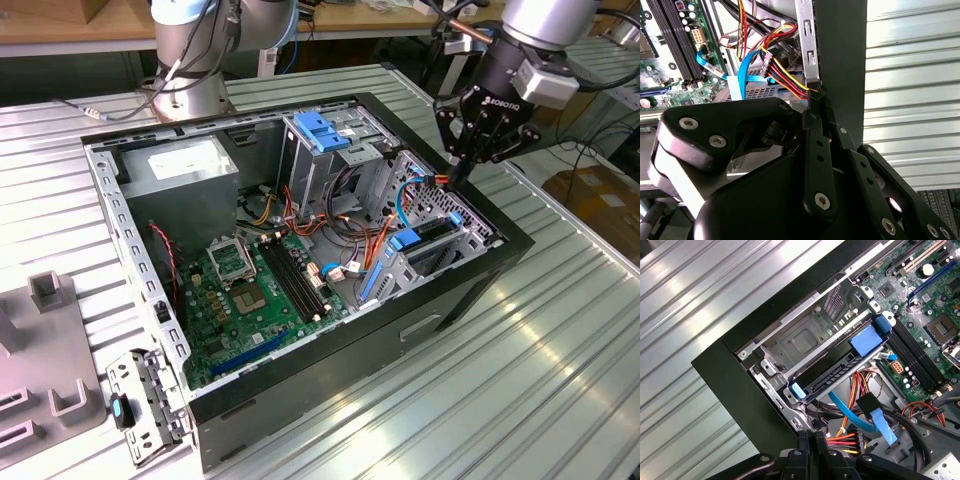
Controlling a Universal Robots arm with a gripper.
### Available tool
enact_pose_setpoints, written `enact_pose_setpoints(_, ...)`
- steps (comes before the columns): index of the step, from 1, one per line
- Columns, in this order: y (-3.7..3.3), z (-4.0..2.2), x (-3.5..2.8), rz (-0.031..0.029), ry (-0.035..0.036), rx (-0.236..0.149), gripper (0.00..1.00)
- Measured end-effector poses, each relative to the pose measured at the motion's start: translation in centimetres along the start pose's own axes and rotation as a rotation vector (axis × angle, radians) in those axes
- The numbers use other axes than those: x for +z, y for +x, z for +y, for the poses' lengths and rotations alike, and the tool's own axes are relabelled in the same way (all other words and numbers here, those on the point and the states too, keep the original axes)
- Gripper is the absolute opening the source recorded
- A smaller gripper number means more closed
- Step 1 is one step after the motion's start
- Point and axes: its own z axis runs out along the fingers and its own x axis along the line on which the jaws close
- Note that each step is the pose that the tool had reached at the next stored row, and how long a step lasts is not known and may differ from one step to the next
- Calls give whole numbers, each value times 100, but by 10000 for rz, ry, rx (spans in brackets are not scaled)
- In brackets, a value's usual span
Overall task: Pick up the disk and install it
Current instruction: 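Insert the first disk wire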
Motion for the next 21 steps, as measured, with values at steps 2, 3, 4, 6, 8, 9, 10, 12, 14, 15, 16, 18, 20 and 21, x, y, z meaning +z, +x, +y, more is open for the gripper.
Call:
enact_pose_setpoints(2, -11, 9, 0, -2, -1, 64, 17)
enact_pose_setpoints(3, -19, 15, 0, -8, -3, 161, 17)
enact_pose_setpoints(4, -23, 18, 0, -12, -4, 220, 17)
enact_pose_setpoints(6, -43, 33, 1, -19, -4, 338, 17)
enact_pose_setpoints(8, -60, 47, 1, -19, -5, 339, 17)
enact_pose_setpoints(9, -62, 51, 1, -19, -6, 340, 17)
enact_pose_setpoints(10, -62, 51, 2, -19, -6, 361, 17)
enact_pose_setpoints(12, -63, 52, 1, -35, -10, 649, 17)
enact_pose_setpoints(14, -63, 52, 2, -53, -14, 955, 17)
enact_pose_setpoints(15, -63, 52, 3, -67, -18, 1204, 17)
enact_pose_setpoints(16, -63, 52, 3, -76, -20, 1375, 17)
enact_pose_setpoints(18, -62, 52, 4, -96, -25, 1749, 17)
enact_pose_setpoints(20, -62, 52, 4, -114, -29, 2055, 17)
enact_pose_setpoints(21, -62, 51, 4, -124, -32, 2241, 17)
